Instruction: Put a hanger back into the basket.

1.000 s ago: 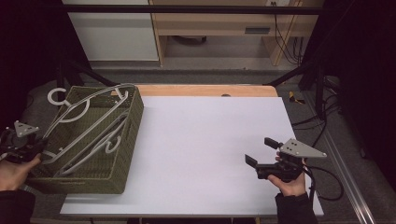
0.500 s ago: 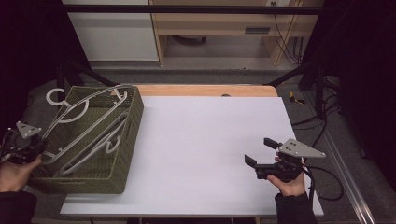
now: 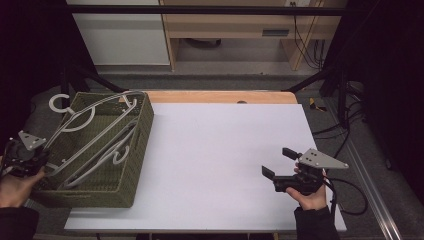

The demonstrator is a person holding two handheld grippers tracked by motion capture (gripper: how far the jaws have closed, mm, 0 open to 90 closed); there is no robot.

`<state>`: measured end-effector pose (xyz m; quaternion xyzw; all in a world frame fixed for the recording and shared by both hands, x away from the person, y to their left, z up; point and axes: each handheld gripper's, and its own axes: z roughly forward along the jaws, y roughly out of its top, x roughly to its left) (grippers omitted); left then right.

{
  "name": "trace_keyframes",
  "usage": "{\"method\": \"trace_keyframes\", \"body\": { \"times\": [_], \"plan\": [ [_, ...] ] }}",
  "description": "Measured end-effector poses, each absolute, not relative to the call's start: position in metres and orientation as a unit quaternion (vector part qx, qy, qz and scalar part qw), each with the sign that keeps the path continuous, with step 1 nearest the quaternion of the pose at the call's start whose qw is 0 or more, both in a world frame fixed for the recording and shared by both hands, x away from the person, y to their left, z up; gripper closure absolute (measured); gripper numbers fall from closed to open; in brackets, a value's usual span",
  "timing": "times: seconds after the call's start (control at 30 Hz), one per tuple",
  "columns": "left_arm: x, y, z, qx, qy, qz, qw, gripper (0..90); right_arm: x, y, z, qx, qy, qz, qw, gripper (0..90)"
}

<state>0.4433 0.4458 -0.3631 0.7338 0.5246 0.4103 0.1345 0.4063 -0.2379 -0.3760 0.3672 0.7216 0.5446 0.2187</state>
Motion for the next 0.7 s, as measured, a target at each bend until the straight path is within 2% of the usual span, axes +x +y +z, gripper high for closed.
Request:
{"method": "trace_keyframes", "body": {
  "times": [0.13, 0.3, 0.5, 0.6, 0.7],
  "plan": [
    [0.444, 0.438, -0.374, 0.738, 0.513, 0.426, 0.103, 82.7, 0.407, -0.237, -0.376, 0.368, 0.722, 0.543, 0.219, 5.8],
    [0.448, 0.434, -0.381, 0.742, 0.514, 0.42, 0.09, 82.7, 0.407, -0.236, -0.377, 0.368, 0.723, 0.542, 0.219, 5.8],
    [0.444, 0.436, -0.379, 0.751, 0.519, 0.394, 0.109, 82.4, 0.407, -0.237, -0.376, 0.366, 0.722, 0.544, 0.22, 5.8],
    [0.44, 0.439, -0.377, 0.751, 0.527, 0.368, 0.153, 81.8, 0.407, -0.236, -0.377, 0.367, 0.724, 0.542, 0.218, 5.8],
    [0.44, 0.443, -0.377, 0.751, 0.536, 0.351, 0.164, 81.5, 0.407, -0.236, -0.376, 0.367, 0.723, 0.542, 0.219, 5.8]
  ]
}}
